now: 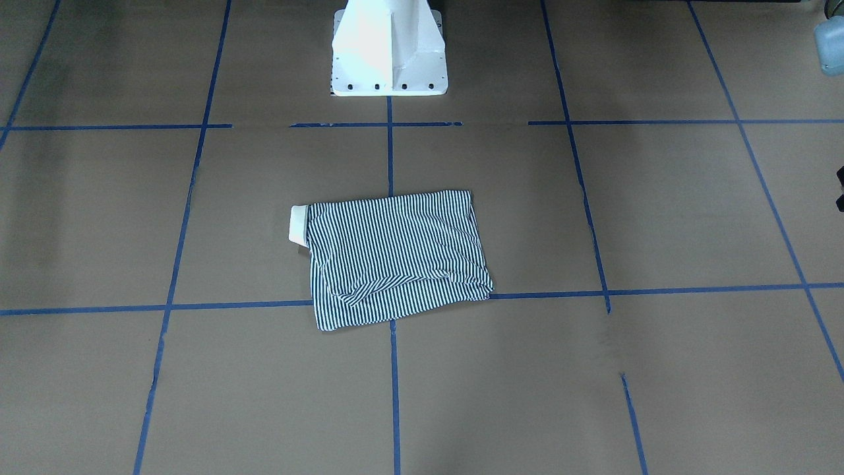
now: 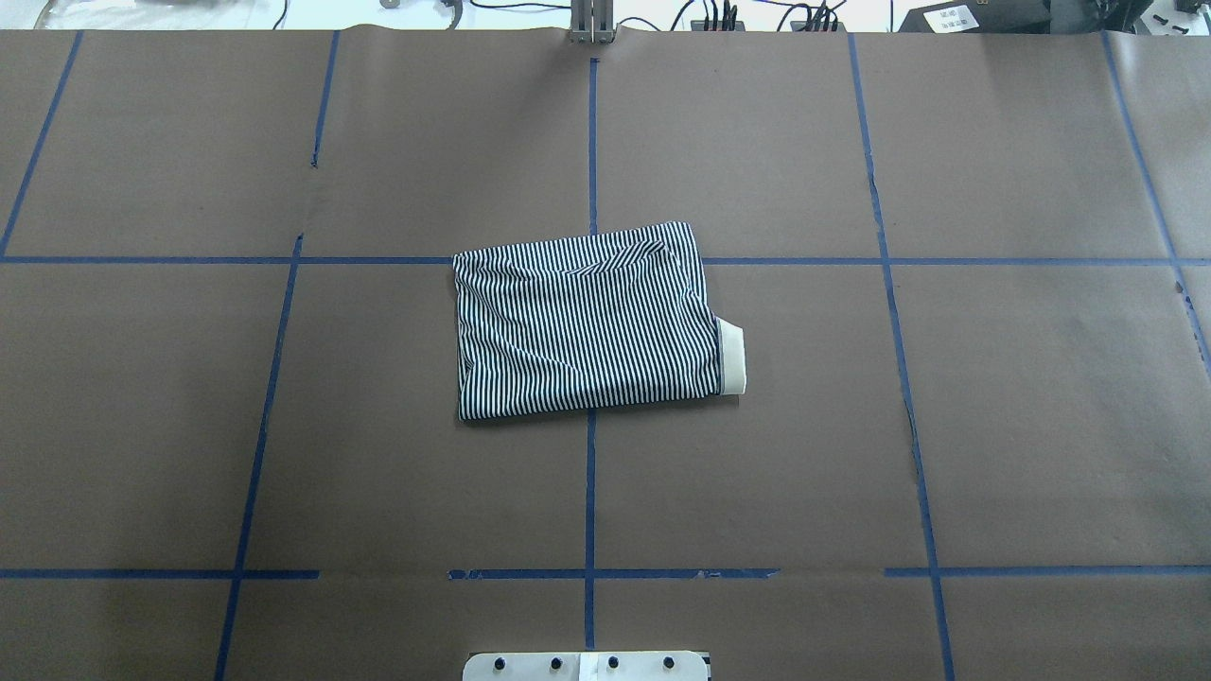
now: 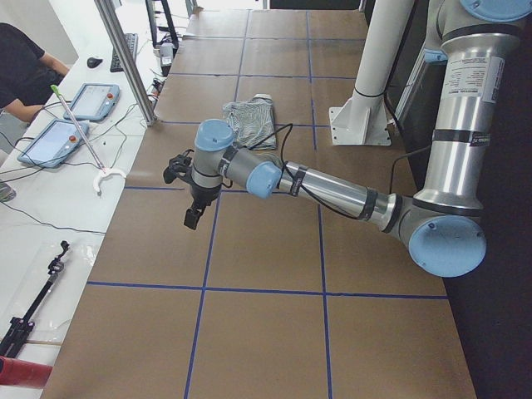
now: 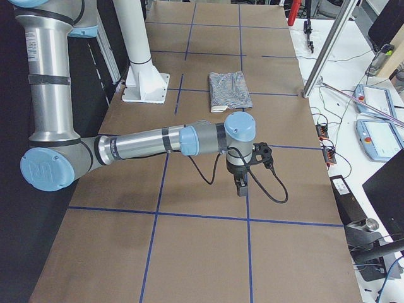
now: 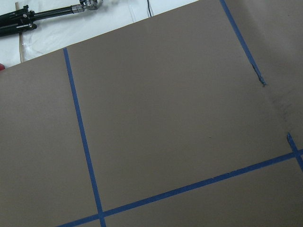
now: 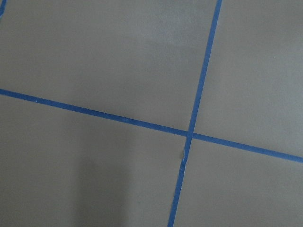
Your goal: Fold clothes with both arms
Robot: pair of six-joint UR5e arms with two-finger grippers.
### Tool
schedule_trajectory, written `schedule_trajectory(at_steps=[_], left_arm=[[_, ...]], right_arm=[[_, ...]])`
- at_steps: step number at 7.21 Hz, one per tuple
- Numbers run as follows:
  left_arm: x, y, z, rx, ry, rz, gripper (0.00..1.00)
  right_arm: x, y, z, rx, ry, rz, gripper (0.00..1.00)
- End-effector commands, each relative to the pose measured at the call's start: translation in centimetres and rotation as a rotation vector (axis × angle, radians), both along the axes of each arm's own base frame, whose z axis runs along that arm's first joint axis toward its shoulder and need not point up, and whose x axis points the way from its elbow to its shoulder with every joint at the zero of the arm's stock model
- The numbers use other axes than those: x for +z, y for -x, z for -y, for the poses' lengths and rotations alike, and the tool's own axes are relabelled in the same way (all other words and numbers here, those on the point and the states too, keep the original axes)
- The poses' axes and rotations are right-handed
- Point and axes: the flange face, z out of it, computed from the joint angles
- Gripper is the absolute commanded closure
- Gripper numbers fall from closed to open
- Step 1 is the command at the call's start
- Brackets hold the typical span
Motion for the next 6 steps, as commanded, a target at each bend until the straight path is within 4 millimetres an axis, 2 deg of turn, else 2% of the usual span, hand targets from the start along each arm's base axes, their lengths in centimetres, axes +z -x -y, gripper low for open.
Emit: schedule_trajectory(at_steps=[1, 2, 3, 4, 5, 6], left_arm=[[3.1, 1.9, -2.3, -0.014, 0.108, 0.007, 0.00], [4.0, 4.0, -2.8, 0.030, 0.133, 0.038, 0.00], [5.6, 5.8, -3.2, 0.119, 0.107, 0.077, 0.00], [7.0, 6.9, -4.2, 0.137, 0.122, 0.083, 0.00], [9.7, 7.1, -6.0, 0.136, 0.165, 0.078, 0.00], [12.0, 7.1, -6.3, 0.135, 0.211, 0.077, 0.00]], right_arm=[[1.7, 0.0, -1.0, 0.003, 0.037, 0.003, 0.00], [4.6, 0.0, -1.0, 0.001, 0.093, 0.004, 0.00], [5.6, 0.3, -1.1, -0.005, 0.118, 0.043, 0.00], [5.9, 0.4, -1.2, -0.006, 0.127, 0.058, 0.00], [6.0, 0.4, -1.2, -0.007, 0.126, 0.059, 0.00], [6.0, 0.4, -1.2, -0.006, 0.128, 0.059, 0.00]])
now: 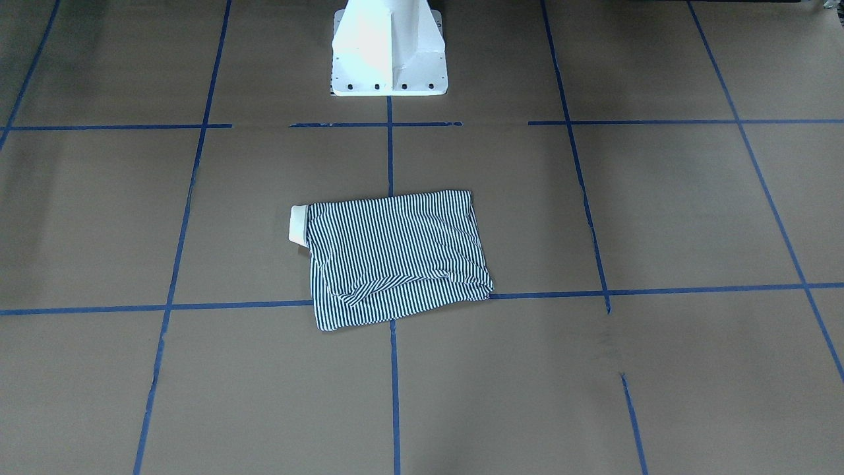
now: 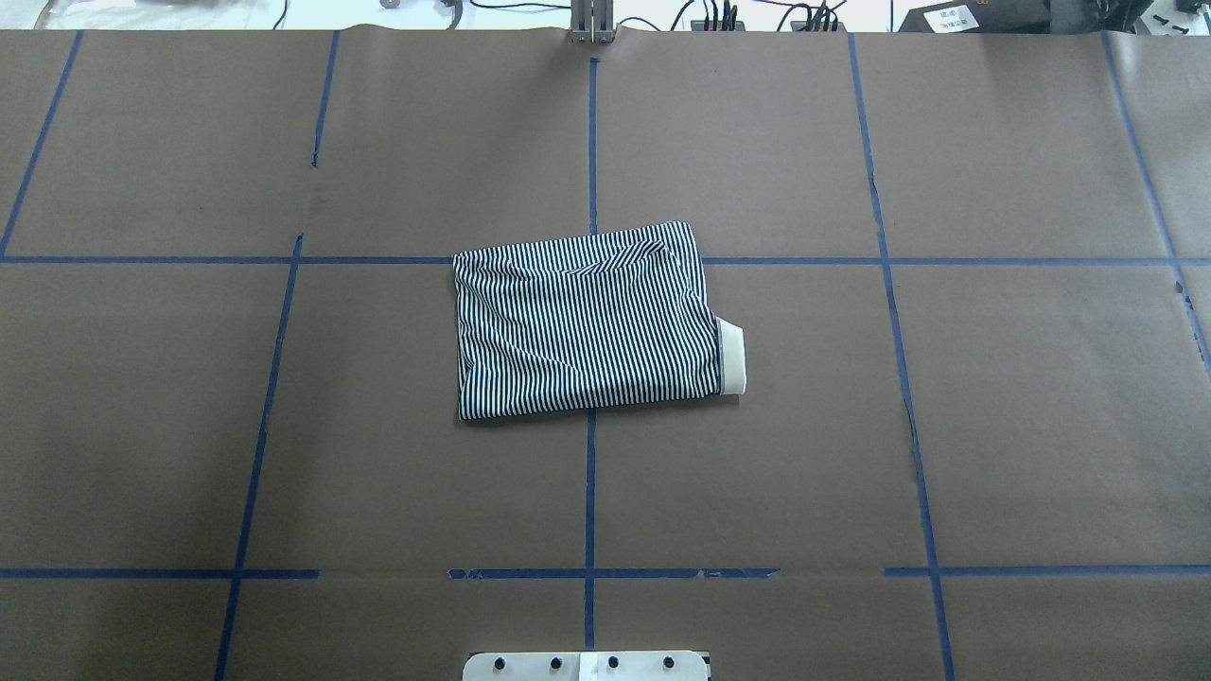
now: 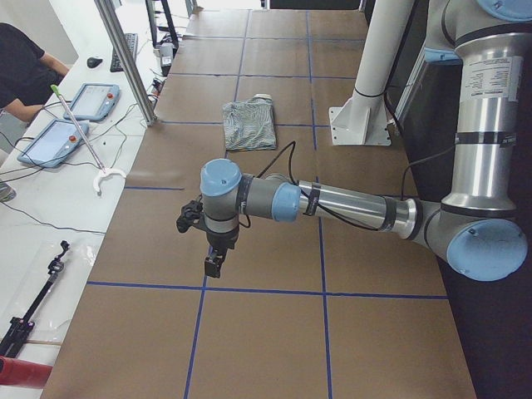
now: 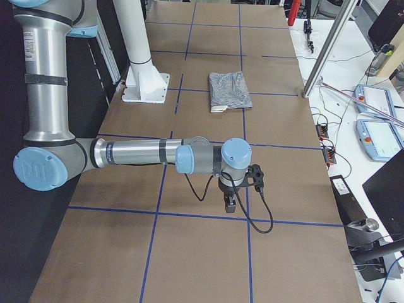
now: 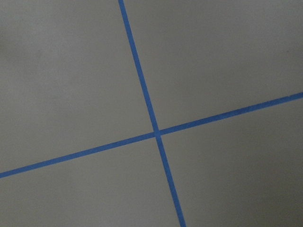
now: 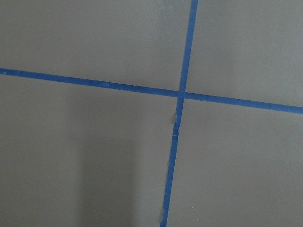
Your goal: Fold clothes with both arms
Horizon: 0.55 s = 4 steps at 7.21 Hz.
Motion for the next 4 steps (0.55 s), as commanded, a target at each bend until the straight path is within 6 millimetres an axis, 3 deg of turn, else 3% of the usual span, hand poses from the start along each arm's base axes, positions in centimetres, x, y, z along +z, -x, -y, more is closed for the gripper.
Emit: schedule_trajectory(at_steps=[1, 2, 4], left_arm=[[6.0, 0.2, -1.1, 0.008, 0.107, 0.003, 0.00], [6.7, 0.1, -0.6, 0.005, 0.101, 0.001, 0.00], [6.2, 0.1, -0.3, 0.004, 0.094, 0.000, 0.00]], right_arm=[[0.1, 0.0, 0.0, 0.001, 0.003, 0.004, 0.00], [-0.2, 0.0, 0.0, 0.003, -0.001, 0.004, 0.00], [1.0, 0.0, -0.2, -0.004, 0.016, 0.002, 0.00]])
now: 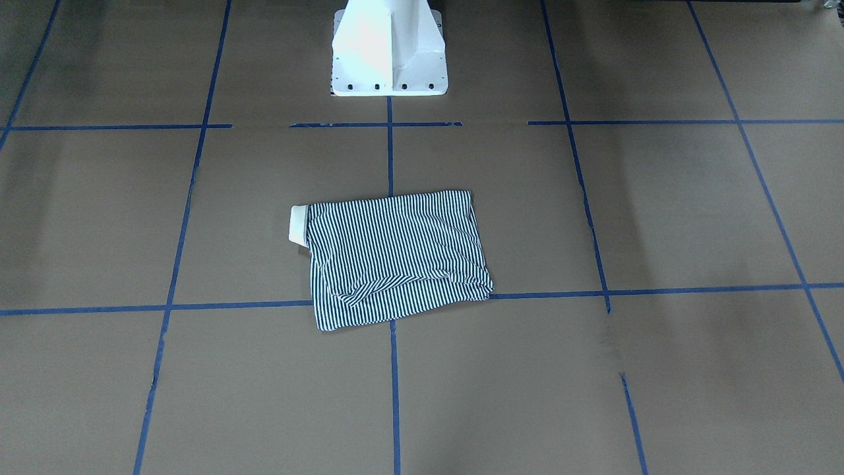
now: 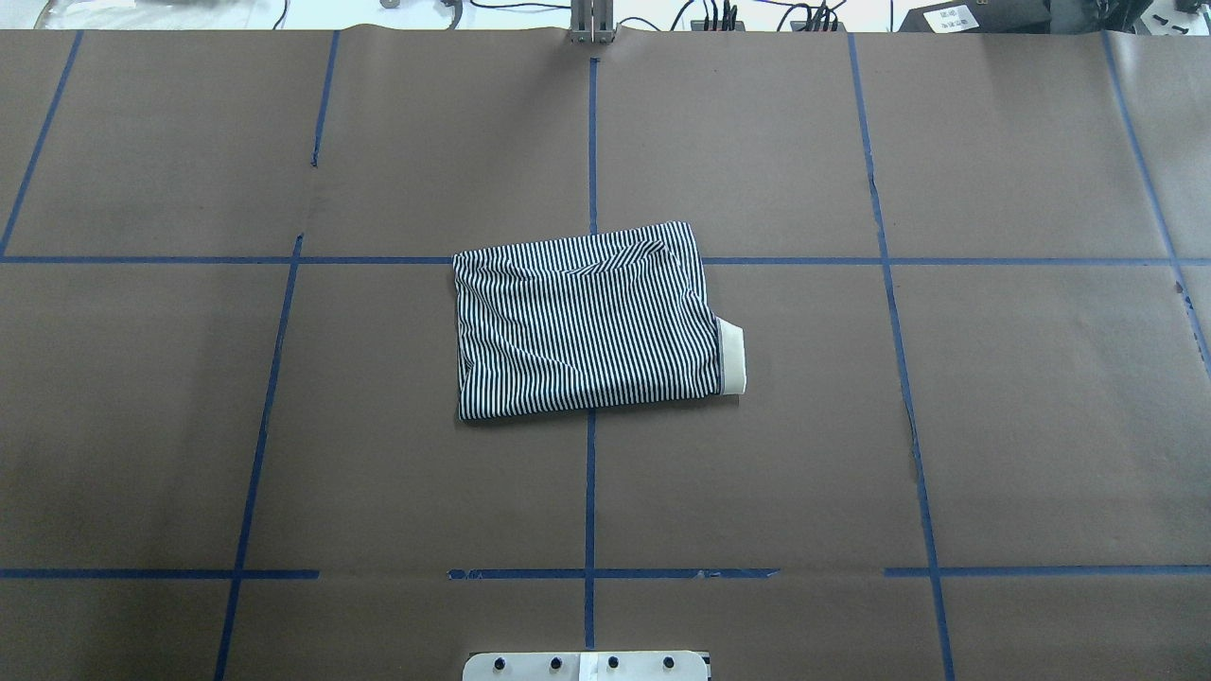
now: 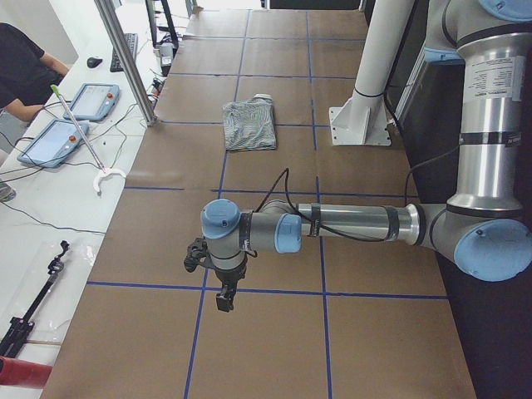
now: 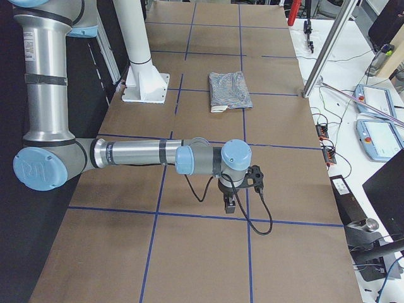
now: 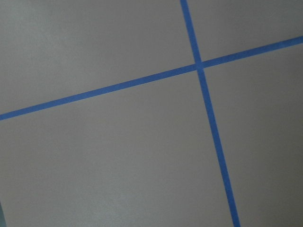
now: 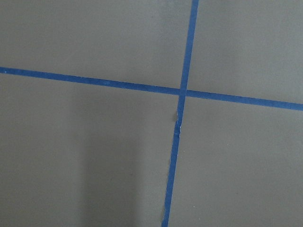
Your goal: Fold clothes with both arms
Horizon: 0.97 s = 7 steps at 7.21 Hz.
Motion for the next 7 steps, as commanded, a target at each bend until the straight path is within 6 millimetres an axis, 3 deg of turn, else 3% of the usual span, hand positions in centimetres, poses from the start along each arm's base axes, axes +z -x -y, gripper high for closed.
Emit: schedule_trajectory(at_steps=[1, 3, 7], left_arm=[[-1.09, -0.08, 0.65, 0.000, -0.022, -0.001, 0.00], [-2.07, -0.12, 1.35, -0.002, -0.040, -0.003, 0.00], [-1.67, -0.50, 1.14, -0.067, 0.031, -0.062, 0.00]], right_arm=[[1.41, 0.03, -0.06, -0.001, 0.028, -0.003, 0.00], [1.71, 0.03, -0.16, 0.001, 0.036, -0.003, 0.00], [2.33, 0.02, -0.24, 0.003, 0.051, -0.005, 0.00]])
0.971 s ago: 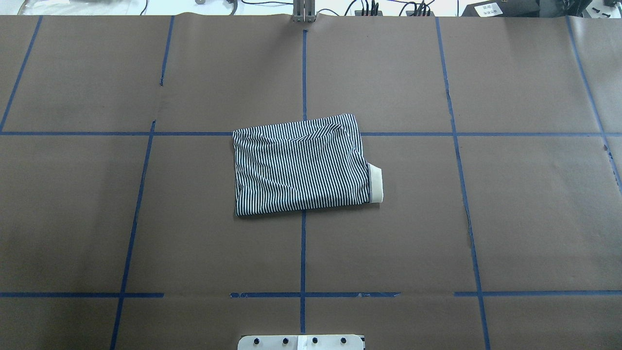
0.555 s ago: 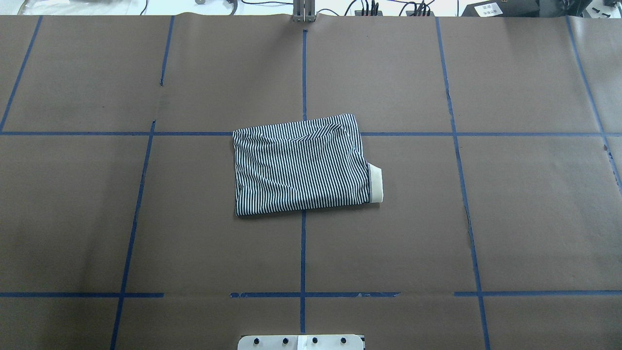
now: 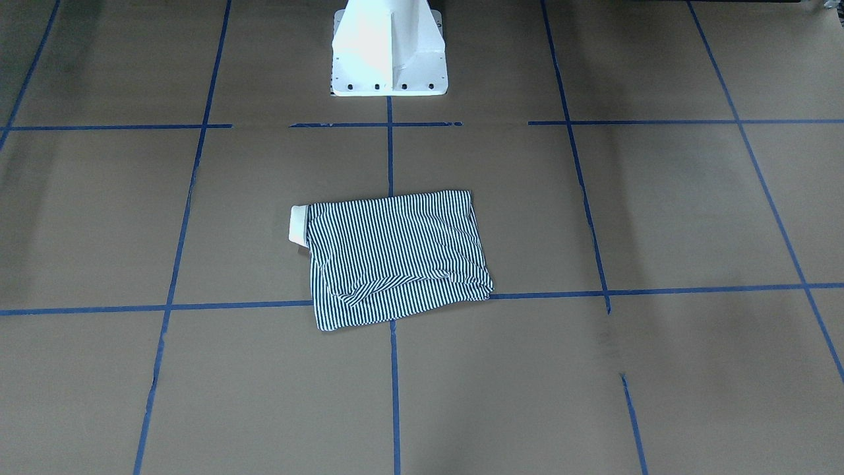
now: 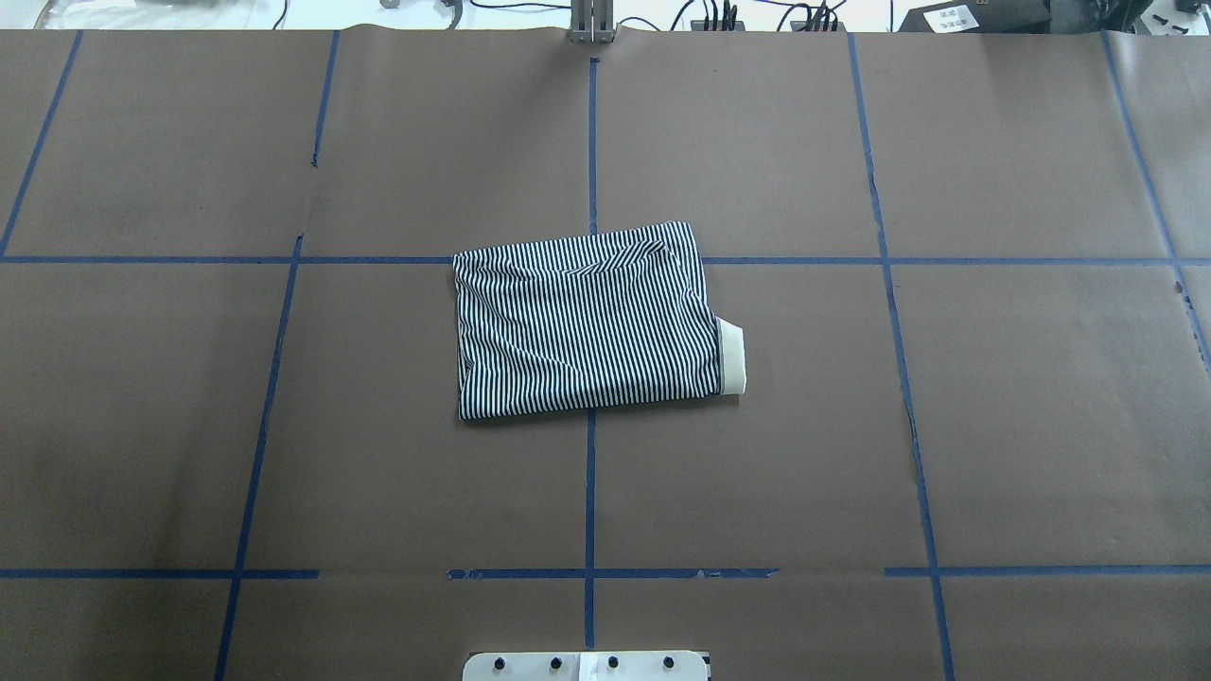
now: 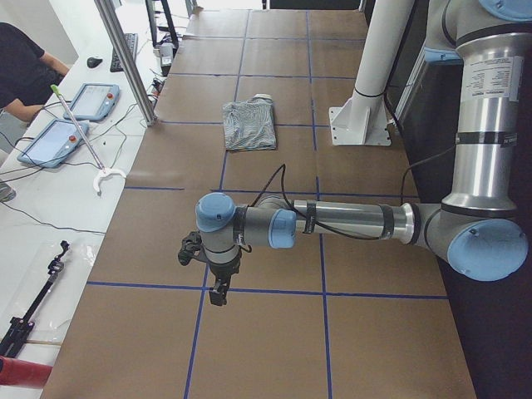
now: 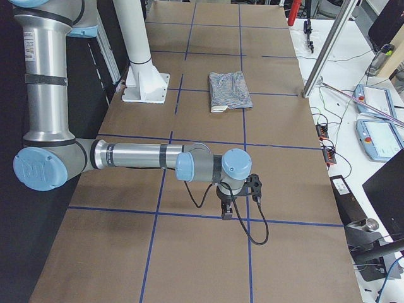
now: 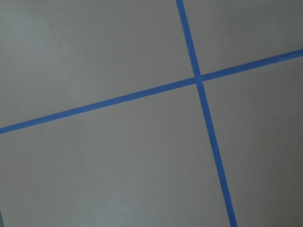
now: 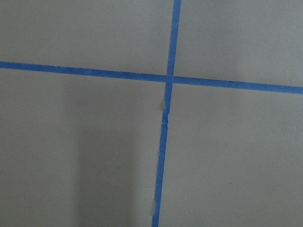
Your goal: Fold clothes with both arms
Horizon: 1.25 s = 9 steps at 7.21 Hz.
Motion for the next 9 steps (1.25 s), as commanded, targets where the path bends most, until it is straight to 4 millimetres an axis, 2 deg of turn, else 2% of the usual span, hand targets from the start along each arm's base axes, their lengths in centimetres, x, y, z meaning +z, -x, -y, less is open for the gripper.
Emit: schedule_trajectory(at_steps=[1, 9], left_arm=[[-0.20, -0.42, 0.03, -0.126, 0.108, -0.051, 0.00], [-0.03, -0.43, 0.04, -0.147, 0.126, -0.053, 0.00]], right_arm=[[0.06, 0.00, -0.01, 0.001, 0.002, 0.000, 0.00], [-0.62, 0.03, 0.53, 0.001, -0.011, 0.003, 0.00]])
